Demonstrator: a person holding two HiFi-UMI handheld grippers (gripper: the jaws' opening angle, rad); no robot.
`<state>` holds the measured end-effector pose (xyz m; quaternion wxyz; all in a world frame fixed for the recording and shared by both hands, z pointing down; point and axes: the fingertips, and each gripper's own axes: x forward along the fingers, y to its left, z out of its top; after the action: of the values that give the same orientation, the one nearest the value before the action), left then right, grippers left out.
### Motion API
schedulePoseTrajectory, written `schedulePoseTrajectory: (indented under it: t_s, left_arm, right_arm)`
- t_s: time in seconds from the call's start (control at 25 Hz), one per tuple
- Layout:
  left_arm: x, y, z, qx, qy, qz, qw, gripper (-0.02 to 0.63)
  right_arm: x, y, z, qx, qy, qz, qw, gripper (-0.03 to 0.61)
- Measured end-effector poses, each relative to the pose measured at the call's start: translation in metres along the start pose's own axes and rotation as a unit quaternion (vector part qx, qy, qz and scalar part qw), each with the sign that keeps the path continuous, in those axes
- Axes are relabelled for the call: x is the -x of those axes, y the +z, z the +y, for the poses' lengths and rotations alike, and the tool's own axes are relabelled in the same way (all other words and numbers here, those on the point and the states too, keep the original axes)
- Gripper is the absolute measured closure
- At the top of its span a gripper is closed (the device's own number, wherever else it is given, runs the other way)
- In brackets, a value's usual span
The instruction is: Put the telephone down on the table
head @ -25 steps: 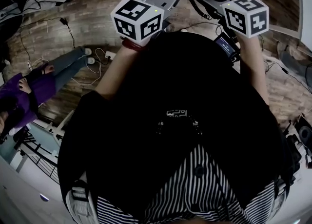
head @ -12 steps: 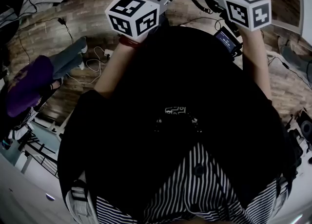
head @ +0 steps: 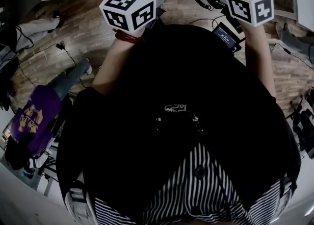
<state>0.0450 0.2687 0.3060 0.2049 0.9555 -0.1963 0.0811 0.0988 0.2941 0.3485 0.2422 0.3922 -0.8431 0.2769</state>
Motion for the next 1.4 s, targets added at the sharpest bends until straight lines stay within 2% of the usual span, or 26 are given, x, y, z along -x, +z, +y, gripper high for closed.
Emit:
schedulePoseTrajectory:
  t_s: [0.24, 0.64, 1.08, 1.4]
  left_arm:
    - [-0.018, 0.015, 0.065, 0.006, -0.035, 0.02, 0.9992, 0.612]
    - [-0.018, 0.03, 0.074, -0.009, -0.066, 0.023, 0.9975, 0.612]
    - [0.006, 0.041, 0.187, 0.009, -0.061, 0.012, 0.998, 0.612]
    - [0.033, 0.053, 0.192, 0.02, -0.03, -0.013, 0.9993, 0.612]
  right_arm:
    - [-0.046, 0.038, -0.031, -0.033, -0.027, 0.001, 0.999, 0.301]
    - [-0.044, 0.055, -0.033, -0.046, -0.06, -0.009, 0.997, 0.301]
    - [-0.145, 0.115, -0.042, -0.042, -0.057, 0.001, 0.998, 0.301]
    - [-0.144, 0.133, -0.026, -0.018, -0.039, -0.001, 0.999, 0.301]
